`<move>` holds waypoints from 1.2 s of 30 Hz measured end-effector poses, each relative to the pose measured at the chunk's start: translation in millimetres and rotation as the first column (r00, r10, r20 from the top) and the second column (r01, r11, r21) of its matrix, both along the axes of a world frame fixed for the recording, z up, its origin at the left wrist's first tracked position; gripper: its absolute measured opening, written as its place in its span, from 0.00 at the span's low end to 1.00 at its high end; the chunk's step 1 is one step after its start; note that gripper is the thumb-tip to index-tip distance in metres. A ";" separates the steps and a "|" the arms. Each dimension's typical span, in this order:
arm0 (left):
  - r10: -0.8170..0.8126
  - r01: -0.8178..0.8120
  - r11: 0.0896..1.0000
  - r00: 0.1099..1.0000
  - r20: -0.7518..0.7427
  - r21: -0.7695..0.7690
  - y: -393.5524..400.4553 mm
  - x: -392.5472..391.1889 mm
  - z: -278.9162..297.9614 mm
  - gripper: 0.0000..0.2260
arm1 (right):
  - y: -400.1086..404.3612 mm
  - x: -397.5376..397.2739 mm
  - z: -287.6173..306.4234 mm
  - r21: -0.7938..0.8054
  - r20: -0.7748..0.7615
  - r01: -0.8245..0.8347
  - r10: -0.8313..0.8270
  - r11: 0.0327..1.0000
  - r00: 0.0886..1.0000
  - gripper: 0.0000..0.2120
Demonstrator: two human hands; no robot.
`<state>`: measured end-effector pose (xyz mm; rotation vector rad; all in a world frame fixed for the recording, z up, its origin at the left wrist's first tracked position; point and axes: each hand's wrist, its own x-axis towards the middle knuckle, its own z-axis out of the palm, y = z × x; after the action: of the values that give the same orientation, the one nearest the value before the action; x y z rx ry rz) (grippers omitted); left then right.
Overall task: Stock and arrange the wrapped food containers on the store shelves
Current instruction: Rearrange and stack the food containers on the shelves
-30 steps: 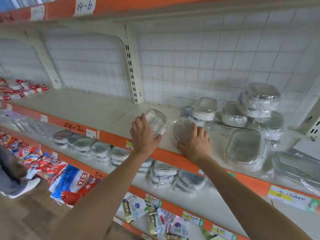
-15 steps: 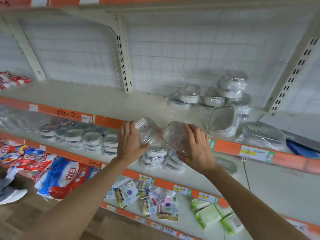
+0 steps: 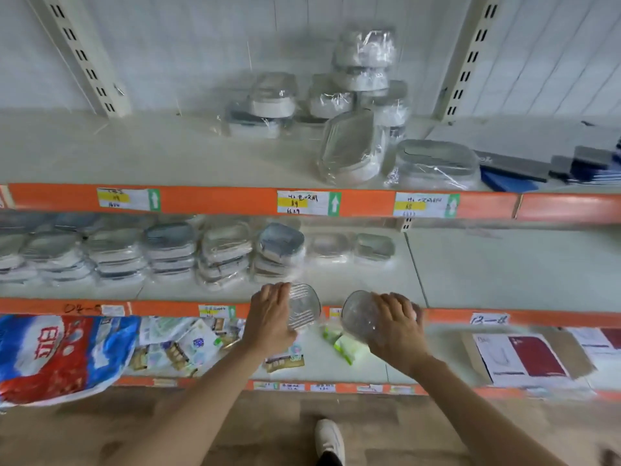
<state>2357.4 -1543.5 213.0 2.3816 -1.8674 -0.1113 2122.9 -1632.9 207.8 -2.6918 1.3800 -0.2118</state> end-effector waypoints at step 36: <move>-0.135 0.160 0.973 0.979 -0.153 0.167 -125.6 -6.5 -83.9 0.17 | -109.4 58.3 -67.6 0.286 -0.227 0.101 -0.035 0.953 0.973 0.23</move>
<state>2350.9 -1669.1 129.1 2.2695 -2.0434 -0.4665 2181.2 -1742.2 140.2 -2.4766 1.4300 0.2767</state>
